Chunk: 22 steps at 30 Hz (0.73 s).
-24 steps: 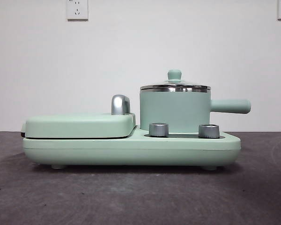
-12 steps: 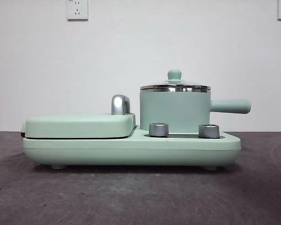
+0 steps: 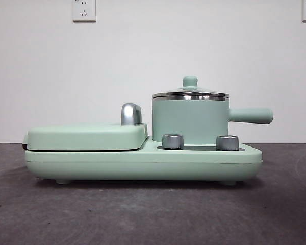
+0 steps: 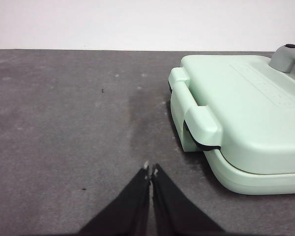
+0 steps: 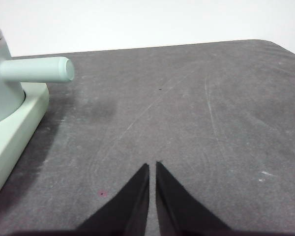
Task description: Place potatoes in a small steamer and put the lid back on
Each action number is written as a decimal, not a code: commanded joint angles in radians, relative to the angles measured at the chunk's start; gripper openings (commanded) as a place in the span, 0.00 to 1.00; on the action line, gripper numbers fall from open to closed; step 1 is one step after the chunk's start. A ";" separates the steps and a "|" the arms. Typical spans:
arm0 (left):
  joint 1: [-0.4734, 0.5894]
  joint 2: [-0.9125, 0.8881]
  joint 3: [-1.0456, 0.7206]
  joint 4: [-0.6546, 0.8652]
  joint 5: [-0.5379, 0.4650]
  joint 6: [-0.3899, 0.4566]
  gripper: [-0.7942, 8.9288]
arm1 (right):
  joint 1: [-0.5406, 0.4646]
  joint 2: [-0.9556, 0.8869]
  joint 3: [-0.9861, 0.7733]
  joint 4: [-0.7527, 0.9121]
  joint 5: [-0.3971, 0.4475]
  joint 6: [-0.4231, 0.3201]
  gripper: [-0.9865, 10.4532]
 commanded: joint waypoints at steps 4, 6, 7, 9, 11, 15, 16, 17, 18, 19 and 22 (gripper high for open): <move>0.001 0.000 -0.019 0.000 -0.004 0.010 0.09 | -0.001 -0.001 -0.005 -0.003 0.001 -0.011 0.10; 0.001 0.000 -0.019 0.000 -0.003 0.010 0.09 | -0.001 -0.001 -0.005 -0.005 0.001 -0.011 0.10; 0.001 0.000 -0.019 0.000 -0.004 0.010 0.09 | -0.001 -0.001 -0.005 -0.008 0.001 -0.011 0.10; 0.001 0.000 -0.019 0.000 -0.003 0.010 0.09 | -0.001 -0.001 -0.005 -0.008 0.001 -0.011 0.10; 0.001 0.000 -0.019 0.000 -0.004 0.010 0.09 | -0.001 -0.001 -0.005 -0.007 0.001 -0.011 0.10; 0.001 0.000 -0.019 0.000 -0.003 0.010 0.09 | -0.001 -0.001 -0.005 0.002 0.001 -0.011 0.10; 0.001 0.000 -0.019 0.000 -0.004 0.010 0.09 | -0.001 -0.001 -0.005 0.007 0.001 -0.011 0.10; 0.001 0.000 -0.019 0.000 -0.003 0.010 0.09 | -0.001 -0.001 -0.005 0.010 0.001 -0.011 0.10; 0.001 0.000 -0.019 0.000 -0.003 0.010 0.09 | -0.001 -0.001 -0.005 0.010 0.001 -0.011 0.10; 0.001 0.000 -0.019 0.000 -0.003 0.010 0.09 | -0.001 -0.001 -0.005 0.009 0.001 -0.011 0.10; 0.001 0.000 -0.019 0.000 -0.003 0.010 0.09 | -0.001 -0.001 -0.005 0.003 0.001 -0.011 0.10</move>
